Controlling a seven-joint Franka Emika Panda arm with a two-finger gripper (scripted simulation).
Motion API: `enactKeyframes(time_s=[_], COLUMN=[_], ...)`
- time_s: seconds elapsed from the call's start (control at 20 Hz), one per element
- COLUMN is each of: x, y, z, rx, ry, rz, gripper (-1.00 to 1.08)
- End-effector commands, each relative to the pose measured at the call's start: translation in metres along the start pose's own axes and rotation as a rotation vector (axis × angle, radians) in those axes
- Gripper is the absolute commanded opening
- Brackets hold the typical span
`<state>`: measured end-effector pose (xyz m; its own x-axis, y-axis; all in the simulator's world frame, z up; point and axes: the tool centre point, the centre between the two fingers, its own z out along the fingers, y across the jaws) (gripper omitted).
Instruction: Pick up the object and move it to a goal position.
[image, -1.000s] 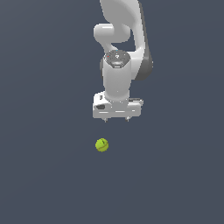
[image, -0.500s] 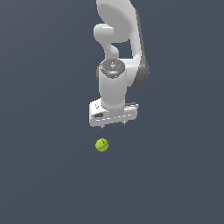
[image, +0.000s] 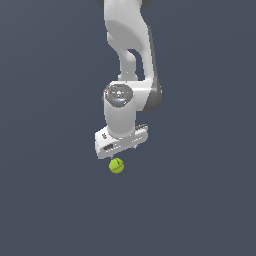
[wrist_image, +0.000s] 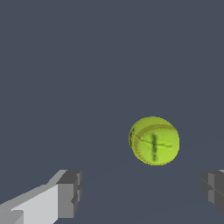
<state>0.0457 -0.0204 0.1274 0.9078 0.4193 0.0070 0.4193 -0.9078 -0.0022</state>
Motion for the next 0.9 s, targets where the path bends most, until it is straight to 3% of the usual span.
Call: enactKeyframes(time_s=[0.0, 0.4, 0.85], x=[0.002, 0.006, 0.007], y=[0.009, 0.029, 0.039], z=[0.008, 0.027, 0.036], rx=[-0.001, -0.002, -0.001], ry=[-0.002, -0.006, -0.007], rz=[-0.061, -0.2, -0.26], gripper=[1.0, 1.0, 1.0])
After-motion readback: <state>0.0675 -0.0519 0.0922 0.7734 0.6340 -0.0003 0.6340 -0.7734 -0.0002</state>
